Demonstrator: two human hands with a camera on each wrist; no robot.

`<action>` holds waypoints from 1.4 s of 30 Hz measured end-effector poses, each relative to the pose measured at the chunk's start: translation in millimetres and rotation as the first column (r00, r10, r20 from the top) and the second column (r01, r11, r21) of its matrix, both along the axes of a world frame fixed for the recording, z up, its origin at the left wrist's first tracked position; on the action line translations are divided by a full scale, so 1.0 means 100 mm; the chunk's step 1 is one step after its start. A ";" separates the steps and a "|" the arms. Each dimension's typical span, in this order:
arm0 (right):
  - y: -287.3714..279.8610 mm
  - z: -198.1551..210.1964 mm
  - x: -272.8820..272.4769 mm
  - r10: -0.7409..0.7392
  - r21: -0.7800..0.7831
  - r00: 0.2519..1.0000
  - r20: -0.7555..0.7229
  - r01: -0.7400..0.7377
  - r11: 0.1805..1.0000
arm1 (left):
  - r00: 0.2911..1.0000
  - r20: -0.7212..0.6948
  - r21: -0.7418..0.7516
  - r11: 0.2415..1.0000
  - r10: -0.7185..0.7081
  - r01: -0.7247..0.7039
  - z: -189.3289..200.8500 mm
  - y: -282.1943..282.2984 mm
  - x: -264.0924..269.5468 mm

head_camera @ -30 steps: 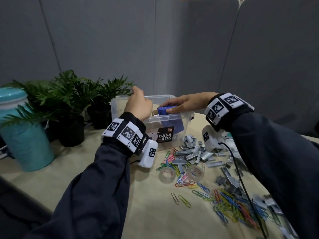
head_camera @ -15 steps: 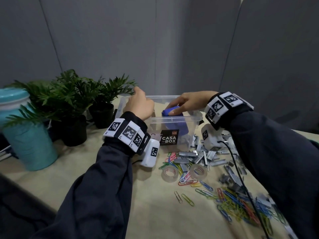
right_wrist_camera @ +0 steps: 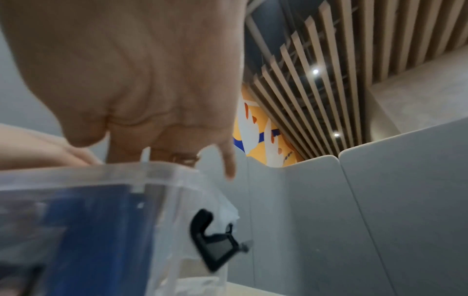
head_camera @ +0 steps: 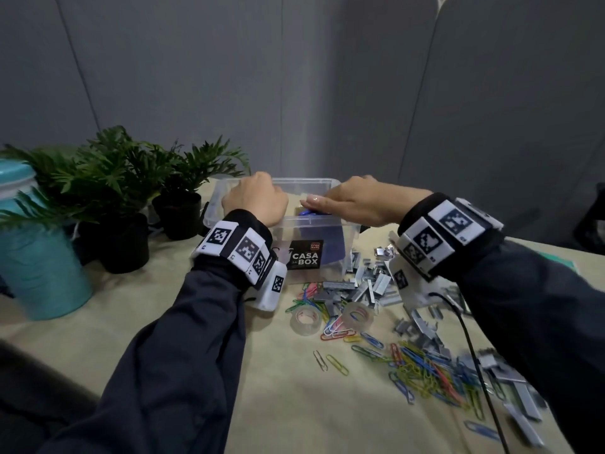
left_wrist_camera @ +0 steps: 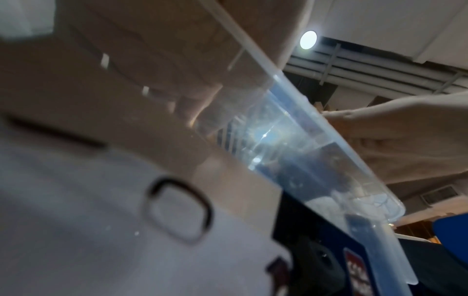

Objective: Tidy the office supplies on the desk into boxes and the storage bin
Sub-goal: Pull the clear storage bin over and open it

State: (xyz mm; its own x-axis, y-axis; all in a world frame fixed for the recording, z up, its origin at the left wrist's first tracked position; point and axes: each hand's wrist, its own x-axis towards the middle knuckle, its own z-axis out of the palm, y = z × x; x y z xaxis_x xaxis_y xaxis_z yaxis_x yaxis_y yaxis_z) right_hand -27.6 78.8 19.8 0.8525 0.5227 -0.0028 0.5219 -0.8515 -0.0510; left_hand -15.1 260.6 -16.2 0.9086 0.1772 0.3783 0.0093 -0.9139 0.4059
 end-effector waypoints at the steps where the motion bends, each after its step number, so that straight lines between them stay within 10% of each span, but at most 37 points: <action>1: 0.00 -0.03 -0.04 0.021 -0.071 0.998 0.055 -0.017 0.997 | 1.000 -0.006 0.006 1.000 0.002 -0.002 0.00 0.00 0.00; 26: 0.12 -0.15 0.02 -0.211 -0.218 0.941 0.266 0.272 0.937 | 0.992 -0.123 0.029 0.999 0.026 -0.022 0.11 -0.03 -0.16; 31: 0.00 -0.15 -0.01 -0.242 -0.141 0.970 0.036 0.244 0.959 | 0.993 -0.115 0.031 0.999 0.023 -0.019 0.08 -0.05 -0.16; 42: 0.15 -0.20 -0.16 -0.062 0.076 0.984 0.170 0.050 0.996 | 0.994 -0.107 0.037 0.999 0.029 -0.026 0.06 -0.06 -0.12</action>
State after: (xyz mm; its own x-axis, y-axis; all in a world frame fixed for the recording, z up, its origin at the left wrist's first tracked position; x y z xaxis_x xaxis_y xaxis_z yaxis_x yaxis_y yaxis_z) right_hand -43.3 93.7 -0.3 0.8649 0.4679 0.1816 0.4799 -0.8770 -0.0261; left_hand -27.4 254.5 -10.2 0.9392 0.1908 0.2855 0.0762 -0.9265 0.3685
